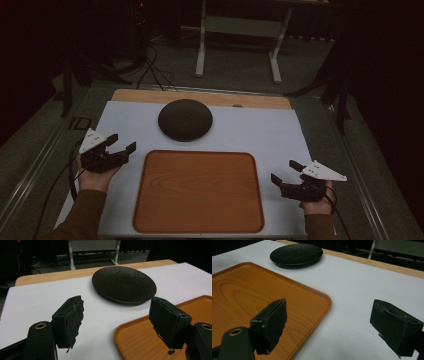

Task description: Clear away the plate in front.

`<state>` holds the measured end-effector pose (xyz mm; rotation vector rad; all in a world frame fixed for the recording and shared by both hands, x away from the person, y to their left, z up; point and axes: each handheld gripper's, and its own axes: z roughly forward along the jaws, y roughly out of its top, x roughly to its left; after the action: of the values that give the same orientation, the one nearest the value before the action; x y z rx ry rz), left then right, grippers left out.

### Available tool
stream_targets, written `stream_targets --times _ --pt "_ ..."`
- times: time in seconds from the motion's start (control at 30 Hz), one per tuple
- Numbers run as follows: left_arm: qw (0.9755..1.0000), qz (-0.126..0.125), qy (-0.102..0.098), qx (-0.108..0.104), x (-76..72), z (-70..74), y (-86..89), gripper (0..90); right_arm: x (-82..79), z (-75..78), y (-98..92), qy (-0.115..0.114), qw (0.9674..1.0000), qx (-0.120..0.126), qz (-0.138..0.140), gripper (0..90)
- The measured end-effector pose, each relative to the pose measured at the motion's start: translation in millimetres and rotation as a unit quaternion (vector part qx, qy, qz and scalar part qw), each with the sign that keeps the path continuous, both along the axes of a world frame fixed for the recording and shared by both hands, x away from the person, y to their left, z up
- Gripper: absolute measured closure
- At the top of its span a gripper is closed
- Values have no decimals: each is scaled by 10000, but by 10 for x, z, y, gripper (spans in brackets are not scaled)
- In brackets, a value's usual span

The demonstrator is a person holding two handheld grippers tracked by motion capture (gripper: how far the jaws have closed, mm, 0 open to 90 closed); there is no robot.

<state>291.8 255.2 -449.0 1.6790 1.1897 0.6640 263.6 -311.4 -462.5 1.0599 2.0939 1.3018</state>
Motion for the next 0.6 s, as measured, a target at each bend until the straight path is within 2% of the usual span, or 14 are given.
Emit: stream_targets --times 0.03,0.1,0.17,0.23,0.33,0.4,0.57,0.6 --pt "10000 0 0 0 0 0 0 281 -1 0 0 1 10000 -3 1 139" --pt "10000 -30 29 4 144 19 -74 281 1 -1 -3 5 10000 -2 -6 139" --pt "10000 -37 36 37 188 25 -94 281 2 -1 -5 5 10000 -4 -5 138" --pt "9999 -80 101 50 326 31 -152 281 -2 -1 -6 -1 10000 6 -4 138" --pt "9999 -105 135 25 405 27 -181 284 -3 -1 -8 1 10000 5 -10 139" --pt "9997 -103 200 -7 547 15 -219 287 -4 -2 -12 2 10000 7 -15 139" --pt "9994 -106 332 17 758 -9 -256 306 -1 -5 -15 16 10000 0 -13 139" --pt "9994 -106 332 17 758 -9 -256 310 0 -5 -14 18 10000 -2 -14 139"
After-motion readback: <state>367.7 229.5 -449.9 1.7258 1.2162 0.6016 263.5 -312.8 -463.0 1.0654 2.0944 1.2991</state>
